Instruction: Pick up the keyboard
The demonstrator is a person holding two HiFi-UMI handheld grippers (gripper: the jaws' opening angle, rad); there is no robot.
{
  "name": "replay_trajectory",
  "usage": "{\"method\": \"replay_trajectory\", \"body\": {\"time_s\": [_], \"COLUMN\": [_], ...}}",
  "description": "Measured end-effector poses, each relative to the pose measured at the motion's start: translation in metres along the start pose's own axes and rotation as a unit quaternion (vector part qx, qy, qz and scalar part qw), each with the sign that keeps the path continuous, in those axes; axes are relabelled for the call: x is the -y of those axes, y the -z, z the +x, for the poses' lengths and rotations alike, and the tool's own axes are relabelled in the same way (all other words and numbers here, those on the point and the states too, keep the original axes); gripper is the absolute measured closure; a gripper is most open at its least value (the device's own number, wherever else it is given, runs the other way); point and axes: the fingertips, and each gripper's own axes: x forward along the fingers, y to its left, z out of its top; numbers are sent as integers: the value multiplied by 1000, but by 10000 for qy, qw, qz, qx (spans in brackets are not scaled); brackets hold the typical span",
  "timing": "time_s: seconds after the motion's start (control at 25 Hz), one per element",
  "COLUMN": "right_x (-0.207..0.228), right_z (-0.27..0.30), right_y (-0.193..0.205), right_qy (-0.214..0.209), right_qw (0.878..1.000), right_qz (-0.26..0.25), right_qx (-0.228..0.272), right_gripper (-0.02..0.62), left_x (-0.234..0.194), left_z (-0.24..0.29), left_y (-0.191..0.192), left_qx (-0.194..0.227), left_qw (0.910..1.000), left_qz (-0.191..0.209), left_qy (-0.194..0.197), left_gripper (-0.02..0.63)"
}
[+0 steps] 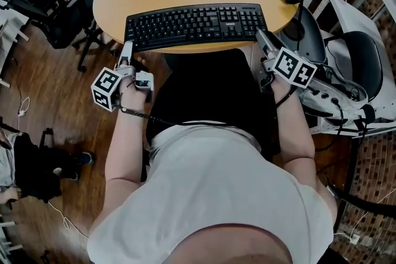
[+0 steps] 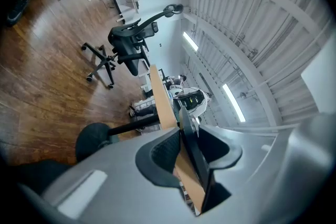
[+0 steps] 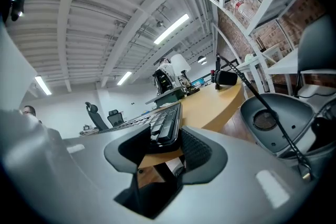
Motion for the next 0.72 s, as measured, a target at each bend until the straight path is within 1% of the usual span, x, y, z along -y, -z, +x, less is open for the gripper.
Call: {"method": "replay_trajectory", "body": {"time_s": [0.12,0.24,0.32,0.4,0.48,0.6,0.64,0.68,0.72], "right_x": [-1,0,3,7,11,16,18,19,18], "right_z": [-1,-3,-4,-6,-10,-19,-24,-29,-33], "right_y": [-3,-10,-13,-17,-24,-37,-43,-48,-53], "right_qy": [16,13,60,155,286,521,605,666,686], "right_qw": [9999,9997,9995,9989,9978,9941,9921,9898,9878], "right_qz": [-38,-12,48,102,117,131,146,151,135], "right_qx": [95,232,320,432,587,939,1093,1249,1395], "right_gripper": [391,380,380,382,390,427,467,529,561], "left_x": [3,9,13,14,13,7,8,11,16], "left_z": [-2,-2,-4,-8,-14,-25,-29,-35,-40], "left_y": [-3,-5,-8,-13,-20,-35,-42,-49,-54], "left_qx": [58,153,271,431,630,987,1138,1293,1427], "left_qw": [9998,9992,9984,9976,9967,9939,9920,9896,9868], "left_qz": [131,41,45,105,196,327,422,546,694], "left_qy": [106,360,487,532,477,365,333,314,322], "left_gripper": [373,364,340,330,330,330,334,356,379]}}
